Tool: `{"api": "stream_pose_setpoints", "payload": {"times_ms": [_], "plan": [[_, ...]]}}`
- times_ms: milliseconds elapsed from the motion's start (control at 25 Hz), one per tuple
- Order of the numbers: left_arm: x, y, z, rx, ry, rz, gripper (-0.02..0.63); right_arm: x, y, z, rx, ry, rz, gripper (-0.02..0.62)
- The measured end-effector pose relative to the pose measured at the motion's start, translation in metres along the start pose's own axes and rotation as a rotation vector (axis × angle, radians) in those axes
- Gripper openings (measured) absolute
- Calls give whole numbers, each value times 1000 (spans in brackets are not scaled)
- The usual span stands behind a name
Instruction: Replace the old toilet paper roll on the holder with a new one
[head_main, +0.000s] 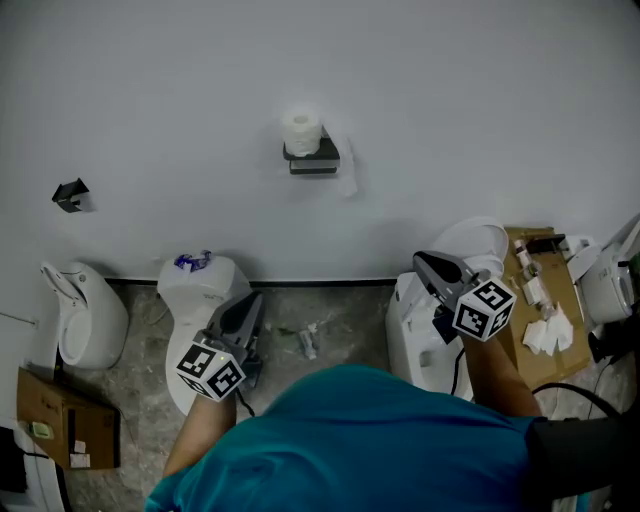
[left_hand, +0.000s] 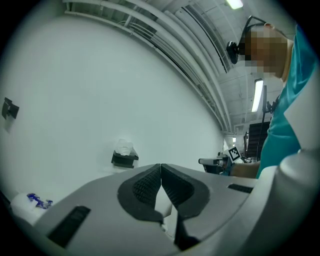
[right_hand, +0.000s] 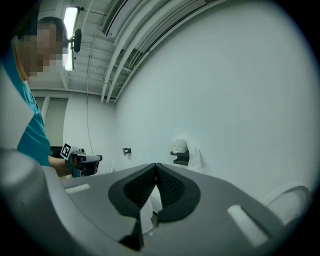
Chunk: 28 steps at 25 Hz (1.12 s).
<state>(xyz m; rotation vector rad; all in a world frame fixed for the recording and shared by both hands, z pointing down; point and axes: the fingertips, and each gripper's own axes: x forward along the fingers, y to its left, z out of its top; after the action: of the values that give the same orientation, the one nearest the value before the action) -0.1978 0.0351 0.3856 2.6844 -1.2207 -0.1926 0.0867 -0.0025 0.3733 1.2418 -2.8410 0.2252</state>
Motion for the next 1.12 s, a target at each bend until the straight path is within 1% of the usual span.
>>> {"api": "stream_pose_setpoints", "payload": {"times_ms": [160, 320, 560, 680, 800, 960, 1120], "plan": [[29, -7, -1, 5, 3, 30, 9, 2, -33, 2, 3, 2, 34, 5], [51, -7, -2, 3, 15, 38, 9, 11, -54, 2, 16, -4, 48, 5], [71, 18, -5, 2, 15, 17, 9, 43, -69, -7, 35, 14, 49, 5], [78, 43, -3, 0, 29, -1, 9, 68, -69, -9, 34, 21, 34, 5], [87, 81, 4, 11, 19, -39, 9, 102, -69, -3, 23, 13, 3, 5], [100, 136, 19, 6, 19, -99, 9, 149, -60, 9, 22, 3, -39, 5], [115, 183, 40, 23, 13, -155, 9, 194, -53, 24, 7, -7, -73, 5]]}}
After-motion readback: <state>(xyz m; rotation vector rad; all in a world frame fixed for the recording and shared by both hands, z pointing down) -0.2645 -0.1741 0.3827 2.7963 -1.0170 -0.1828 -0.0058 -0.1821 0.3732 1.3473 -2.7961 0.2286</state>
